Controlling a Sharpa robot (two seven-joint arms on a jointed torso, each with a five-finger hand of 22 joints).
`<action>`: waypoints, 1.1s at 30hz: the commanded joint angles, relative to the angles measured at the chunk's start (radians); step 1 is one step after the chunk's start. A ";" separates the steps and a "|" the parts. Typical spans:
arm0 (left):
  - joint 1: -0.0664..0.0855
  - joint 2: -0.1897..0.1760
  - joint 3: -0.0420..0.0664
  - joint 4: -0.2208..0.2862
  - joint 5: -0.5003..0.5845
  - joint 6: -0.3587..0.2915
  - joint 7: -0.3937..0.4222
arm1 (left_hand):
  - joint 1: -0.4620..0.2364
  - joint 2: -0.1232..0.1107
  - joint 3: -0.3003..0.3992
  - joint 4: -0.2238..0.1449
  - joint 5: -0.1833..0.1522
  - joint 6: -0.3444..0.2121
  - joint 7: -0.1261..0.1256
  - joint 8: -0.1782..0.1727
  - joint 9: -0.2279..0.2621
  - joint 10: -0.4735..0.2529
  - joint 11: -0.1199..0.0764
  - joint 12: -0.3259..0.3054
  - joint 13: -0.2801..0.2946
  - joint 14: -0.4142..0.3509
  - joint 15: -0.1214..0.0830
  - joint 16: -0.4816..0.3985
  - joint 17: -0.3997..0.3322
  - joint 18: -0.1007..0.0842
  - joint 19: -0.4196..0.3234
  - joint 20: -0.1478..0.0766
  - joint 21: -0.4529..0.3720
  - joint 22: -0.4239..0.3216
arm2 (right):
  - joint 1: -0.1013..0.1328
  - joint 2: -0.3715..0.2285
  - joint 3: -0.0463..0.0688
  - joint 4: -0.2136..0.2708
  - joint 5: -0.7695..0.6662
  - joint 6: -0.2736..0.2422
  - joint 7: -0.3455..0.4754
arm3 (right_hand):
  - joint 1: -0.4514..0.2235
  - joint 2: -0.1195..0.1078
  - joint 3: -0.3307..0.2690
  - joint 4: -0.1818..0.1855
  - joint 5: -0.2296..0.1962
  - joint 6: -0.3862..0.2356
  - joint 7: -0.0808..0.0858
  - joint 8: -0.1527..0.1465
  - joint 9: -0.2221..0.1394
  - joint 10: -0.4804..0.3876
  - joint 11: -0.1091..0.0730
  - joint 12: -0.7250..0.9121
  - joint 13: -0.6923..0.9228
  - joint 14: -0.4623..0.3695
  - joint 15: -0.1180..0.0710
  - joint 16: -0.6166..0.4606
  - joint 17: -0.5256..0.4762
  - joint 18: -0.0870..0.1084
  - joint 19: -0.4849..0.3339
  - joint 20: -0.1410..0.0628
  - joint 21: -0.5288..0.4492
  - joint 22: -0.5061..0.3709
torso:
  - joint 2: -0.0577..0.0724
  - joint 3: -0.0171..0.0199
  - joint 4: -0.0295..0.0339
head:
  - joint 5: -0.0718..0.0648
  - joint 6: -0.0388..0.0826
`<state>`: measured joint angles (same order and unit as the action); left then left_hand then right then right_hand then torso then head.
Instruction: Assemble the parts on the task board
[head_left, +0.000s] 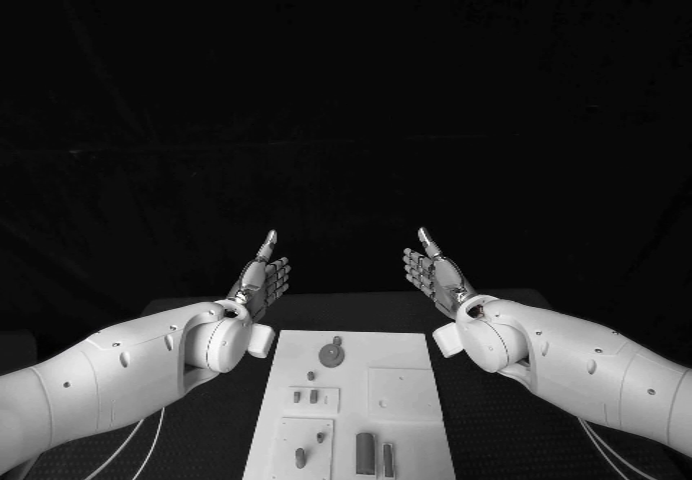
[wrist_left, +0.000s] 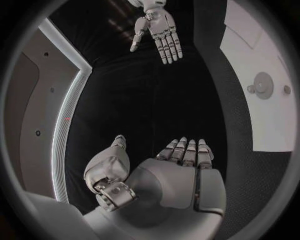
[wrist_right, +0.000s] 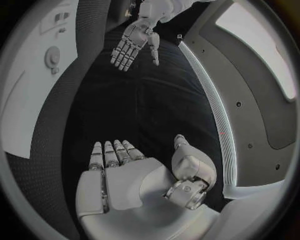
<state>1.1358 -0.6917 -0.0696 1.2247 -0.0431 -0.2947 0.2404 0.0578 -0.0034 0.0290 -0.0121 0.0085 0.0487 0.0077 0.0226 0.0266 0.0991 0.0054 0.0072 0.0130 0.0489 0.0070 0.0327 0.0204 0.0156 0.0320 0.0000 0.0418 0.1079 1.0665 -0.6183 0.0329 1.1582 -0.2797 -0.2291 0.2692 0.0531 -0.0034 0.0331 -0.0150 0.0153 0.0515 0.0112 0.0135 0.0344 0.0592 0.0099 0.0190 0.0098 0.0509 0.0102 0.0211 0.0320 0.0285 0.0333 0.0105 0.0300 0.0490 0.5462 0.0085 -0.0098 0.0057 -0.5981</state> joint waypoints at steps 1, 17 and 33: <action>-0.020 -0.020 0.016 0.091 0.021 -0.212 0.136 | -0.058 0.003 -0.029 0.012 -0.008 -0.049 -0.008 -0.023 -0.027 -0.099 -0.005 -0.007 -0.013 -0.049 -0.007 -0.033 -0.020 -0.016 -0.032 0.000 -0.042 -0.108 | -0.005 -0.034 -0.006 0.090 0.112 -0.210 0.109 | -0.053 0.003 -0.033 0.015 -0.015 -0.051 -0.011 -0.013 -0.034 -0.059 -0.010 -0.019 -0.010 -0.051 -0.010 -0.021 -0.032 -0.029 -0.033 -0.011 -0.030 -0.049 | -0.002 -0.0085 0.0098 | -0.006 -0.002; -0.086 -0.088 0.070 0.345 0.043 -0.475 0.280 | -0.058 0.003 -0.029 0.012 -0.008 -0.049 -0.008 -0.023 -0.027 -0.099 -0.005 -0.007 -0.013 -0.049 -0.007 -0.033 -0.020 -0.016 -0.032 0.000 -0.042 -0.108 | -0.016 -0.161 -0.033 0.410 0.279 -0.539 0.250 | -0.053 0.003 -0.033 0.015 -0.015 -0.051 -0.011 -0.013 -0.034 -0.059 -0.010 -0.019 -0.010 -0.051 -0.010 -0.021 -0.032 -0.029 -0.033 -0.011 -0.030 -0.049 | -0.002 -0.0085 0.0098 | -0.006 -0.002; -0.086 -0.088 0.070 0.345 0.043 -0.475 0.280 | -0.058 0.003 -0.029 0.012 -0.008 -0.049 -0.008 -0.023 -0.027 -0.099 -0.005 -0.007 -0.013 -0.049 -0.007 -0.033 -0.020 -0.016 -0.032 0.000 -0.042 -0.108 | -0.017 -0.162 -0.033 0.412 0.280 -0.541 0.251 | -0.053 0.003 -0.033 0.015 -0.015 -0.051 -0.011 -0.013 -0.034 -0.059 -0.010 -0.019 -0.010 -0.051 -0.010 -0.021 -0.032 -0.029 -0.033 -0.011 -0.030 -0.049 | -0.002 -0.0085 0.0098 | -0.006 -0.002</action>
<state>1.0500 -0.7802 -0.0012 1.5670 0.0004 -0.7562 0.4968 0.0074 0.0004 0.0036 -0.0004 0.0035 0.0052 -0.0001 0.0031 0.0012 0.0054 0.0002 0.0068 0.0011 0.0037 0.0001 0.0036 0.0010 0.0156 0.0035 0.0001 0.0036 0.0010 1.0505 -0.7796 -0.0002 1.5680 -0.0036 -0.7609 0.4982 0.0058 0.0000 0.0045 -0.0001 0.0037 0.0046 0.0000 0.0036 0.0010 0.0037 0.0000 0.0036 0.0011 0.0047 0.0005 0.0036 0.0010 0.0062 0.0048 -0.0003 0.0035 0.0012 0.5442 0.0000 0.0000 0.0001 -0.6000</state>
